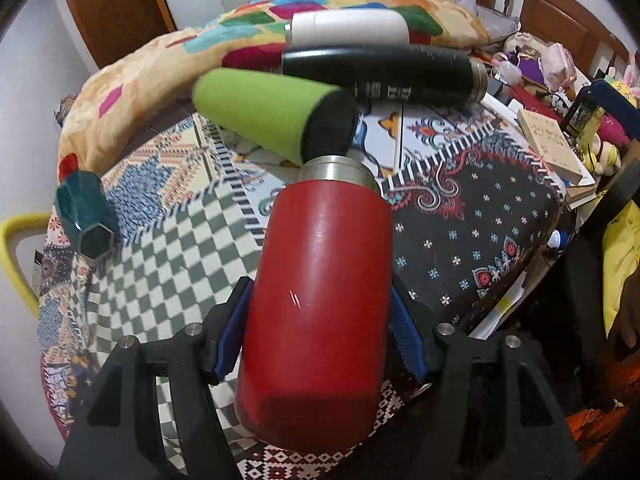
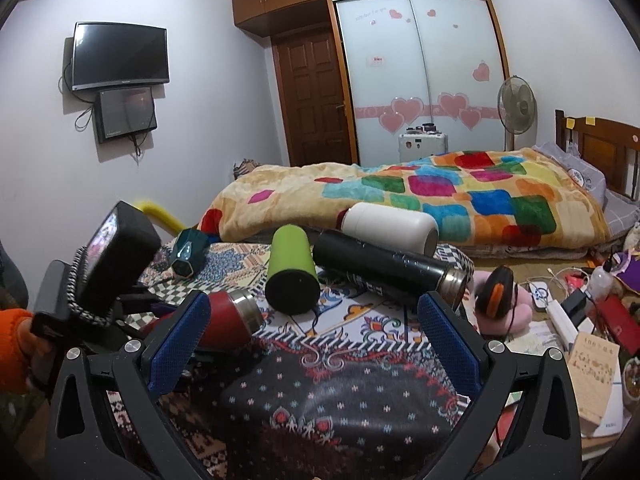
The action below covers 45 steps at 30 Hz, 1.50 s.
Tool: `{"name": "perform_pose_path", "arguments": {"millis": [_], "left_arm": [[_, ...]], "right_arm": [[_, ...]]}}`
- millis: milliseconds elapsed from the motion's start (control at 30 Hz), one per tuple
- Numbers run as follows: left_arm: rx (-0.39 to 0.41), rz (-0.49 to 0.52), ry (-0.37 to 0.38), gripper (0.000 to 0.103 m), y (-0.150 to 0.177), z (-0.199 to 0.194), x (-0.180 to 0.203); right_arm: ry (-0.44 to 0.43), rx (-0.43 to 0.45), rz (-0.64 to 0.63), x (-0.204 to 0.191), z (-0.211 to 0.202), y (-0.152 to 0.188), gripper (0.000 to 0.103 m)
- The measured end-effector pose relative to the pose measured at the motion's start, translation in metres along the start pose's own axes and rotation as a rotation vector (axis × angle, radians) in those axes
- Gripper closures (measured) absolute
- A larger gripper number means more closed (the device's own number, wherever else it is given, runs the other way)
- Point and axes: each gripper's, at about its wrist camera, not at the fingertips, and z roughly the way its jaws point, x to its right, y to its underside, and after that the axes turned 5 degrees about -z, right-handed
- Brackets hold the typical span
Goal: Flip cup upright
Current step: 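Lift the red bottle with the left gripper and tilt it upright, then grasp the red bottle with the right gripper while the left gripper releases it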
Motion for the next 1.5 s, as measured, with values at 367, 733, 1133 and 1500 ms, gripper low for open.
{"name": "perform_pose_path", "arguments": {"millis": [367, 733, 1133, 1500], "left_arm": [[0.034, 0.009, 0.013, 0.037, 0.001, -0.004, -0.001], [0.185, -0.17, -0.002, 0.035, 0.013, -0.045, -0.08], [0.181, -0.238, 0.002, 0.035, 0.042, -0.033, -0.122], [0.254, -0.245, 0.028, 0.035, 0.054, -0.04, -0.11]], "right_arm": [[-0.011, -0.039, -0.007, -0.005, 0.018, 0.002, 0.0], [-0.084, -0.113, -0.071, -0.035, 0.054, -0.004, 0.0], [-0.248, -0.331, -0.015, -0.07, 0.118, 0.004, 0.024], [-0.336, -0.48, 0.08, -0.063, 0.13, 0.0, 0.024]]}}
